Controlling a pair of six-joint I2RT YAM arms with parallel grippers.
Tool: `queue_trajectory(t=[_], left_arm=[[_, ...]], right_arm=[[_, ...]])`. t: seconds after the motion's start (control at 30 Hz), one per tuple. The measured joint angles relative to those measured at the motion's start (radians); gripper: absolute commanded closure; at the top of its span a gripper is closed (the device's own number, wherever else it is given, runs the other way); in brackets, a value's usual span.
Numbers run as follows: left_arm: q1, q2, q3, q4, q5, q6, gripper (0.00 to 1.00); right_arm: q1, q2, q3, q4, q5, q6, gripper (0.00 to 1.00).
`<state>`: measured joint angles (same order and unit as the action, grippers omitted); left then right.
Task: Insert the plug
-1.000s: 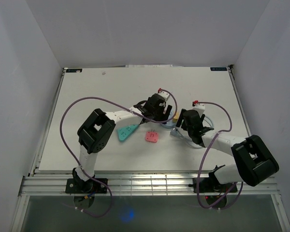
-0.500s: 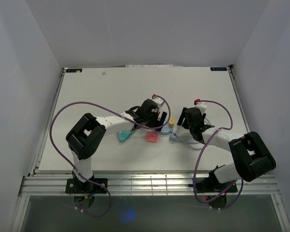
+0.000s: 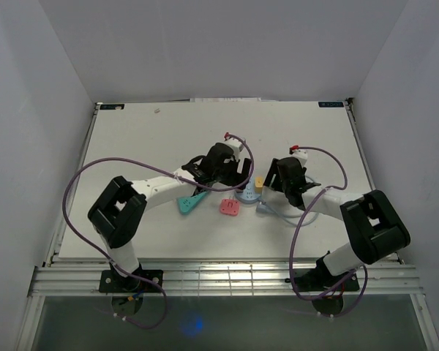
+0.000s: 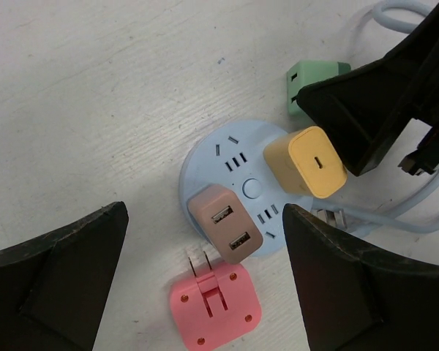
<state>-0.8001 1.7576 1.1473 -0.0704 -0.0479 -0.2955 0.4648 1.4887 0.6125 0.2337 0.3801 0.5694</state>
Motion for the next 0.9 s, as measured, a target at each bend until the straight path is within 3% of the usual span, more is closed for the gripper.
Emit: queue_trajectory(t=[0.23, 0.4, 0.57, 0.9], left_arm=[[0.000, -0.107, -0.064, 0.040, -0.055, -0.010, 0.02], [0.000, -0.181, -0.134, 0.095, -0.087, -0.013, 0.02], [0.000, -0.206, -0.168, 0.135, -0.085, -0.011, 0.02], [0.000, -0.208, -0.198, 0.201, 0.046, -0.009, 0.02]], right_arm=[[-0.001, 0.057, 0.030, -0.026, 0.009, 0.000, 0.23], [-0.001, 0.067, 0.042, -0.033, 0.010, 0.002, 0.39], [-0.001, 0.062, 0.041, -0.032, 0.009, -0.001, 0.45], [-0.001, -0.124, -0.027, -0.023, -0.019, -0.016, 0.46]])
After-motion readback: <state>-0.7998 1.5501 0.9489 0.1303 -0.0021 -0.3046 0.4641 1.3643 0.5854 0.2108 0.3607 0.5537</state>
